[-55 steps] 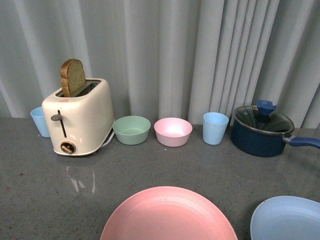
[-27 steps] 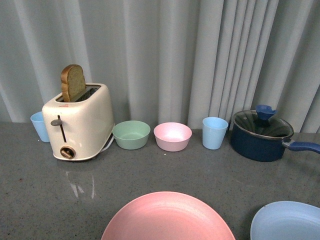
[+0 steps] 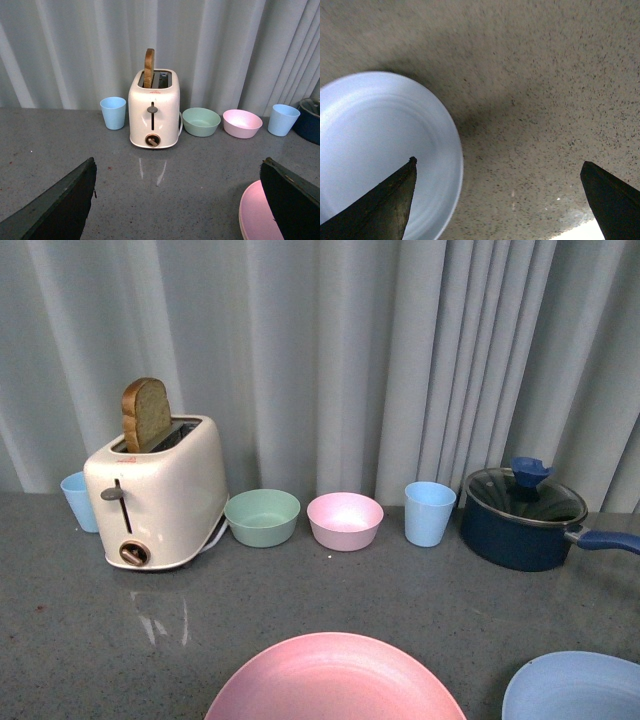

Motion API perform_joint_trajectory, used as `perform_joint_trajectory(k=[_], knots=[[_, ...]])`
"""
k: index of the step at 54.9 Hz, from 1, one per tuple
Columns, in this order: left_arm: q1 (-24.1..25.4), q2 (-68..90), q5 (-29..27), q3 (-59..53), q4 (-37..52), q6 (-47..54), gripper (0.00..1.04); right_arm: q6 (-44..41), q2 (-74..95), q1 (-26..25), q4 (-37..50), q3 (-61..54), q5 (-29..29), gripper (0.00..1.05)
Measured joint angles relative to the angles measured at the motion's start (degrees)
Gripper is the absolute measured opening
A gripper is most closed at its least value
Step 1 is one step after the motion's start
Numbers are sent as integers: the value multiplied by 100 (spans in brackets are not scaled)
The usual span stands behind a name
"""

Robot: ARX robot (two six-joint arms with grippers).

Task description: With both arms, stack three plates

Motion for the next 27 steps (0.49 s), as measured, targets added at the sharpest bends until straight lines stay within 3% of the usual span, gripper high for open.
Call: perform_joint_trajectory(k=[9, 27], knots=[[0, 0, -2, 0, 0, 0, 98, -743, 1099, 131, 511, 450, -70, 97], [0, 0, 0, 0, 0, 0, 98, -669, 2319, 743, 876, 640, -229, 97]])
